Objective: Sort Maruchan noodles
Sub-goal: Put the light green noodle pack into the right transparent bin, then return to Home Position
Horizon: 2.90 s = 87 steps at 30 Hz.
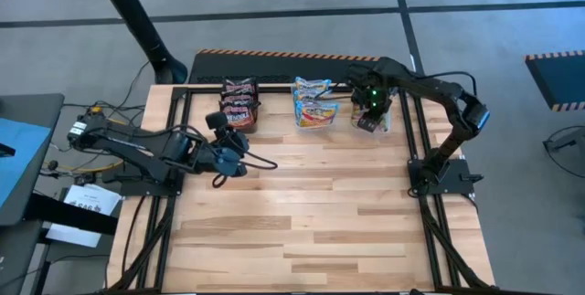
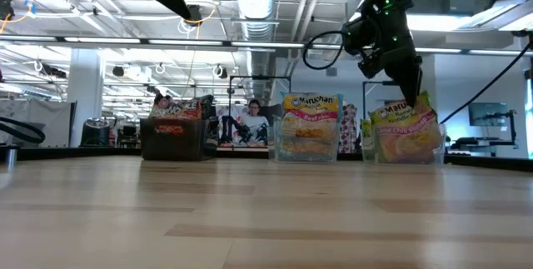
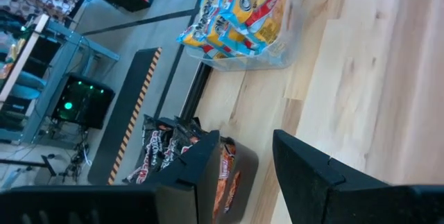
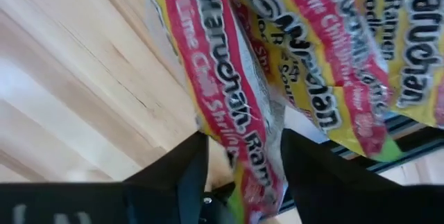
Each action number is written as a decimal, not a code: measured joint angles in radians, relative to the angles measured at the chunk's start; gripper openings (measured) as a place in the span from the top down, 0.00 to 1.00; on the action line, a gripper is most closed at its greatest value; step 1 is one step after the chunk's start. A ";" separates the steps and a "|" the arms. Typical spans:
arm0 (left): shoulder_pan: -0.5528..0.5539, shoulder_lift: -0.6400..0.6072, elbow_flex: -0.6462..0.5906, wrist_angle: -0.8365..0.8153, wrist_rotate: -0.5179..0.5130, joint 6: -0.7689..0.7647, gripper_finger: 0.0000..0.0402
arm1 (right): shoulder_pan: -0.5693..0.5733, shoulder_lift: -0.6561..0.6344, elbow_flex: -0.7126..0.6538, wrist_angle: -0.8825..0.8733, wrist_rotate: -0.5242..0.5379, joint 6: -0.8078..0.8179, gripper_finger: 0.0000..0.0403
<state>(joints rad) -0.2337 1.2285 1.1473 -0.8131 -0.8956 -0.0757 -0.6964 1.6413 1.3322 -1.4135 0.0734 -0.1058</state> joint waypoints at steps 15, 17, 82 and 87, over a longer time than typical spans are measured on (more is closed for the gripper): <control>0.059 0.000 0.000 -0.001 0.087 -0.001 0.69 | 0.024 -0.008 0.088 -0.089 -0.044 0.202 0.48; 0.059 0.000 0.000 0.000 0.087 0.000 0.69 | 0.032 -0.004 0.067 -0.043 -0.045 0.211 0.49; -0.020 -0.780 -0.902 0.850 0.687 -0.072 0.69 | 0.627 -0.650 -0.297 0.906 -0.182 0.209 0.50; -0.031 -0.841 -0.989 0.913 0.682 -0.057 0.69 | 0.651 -0.724 -0.439 1.049 -0.182 0.230 0.50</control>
<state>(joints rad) -0.2648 0.3878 0.1585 0.0997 -0.2131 -0.1327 -0.0458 0.9177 0.8936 -0.3641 -0.1085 0.1242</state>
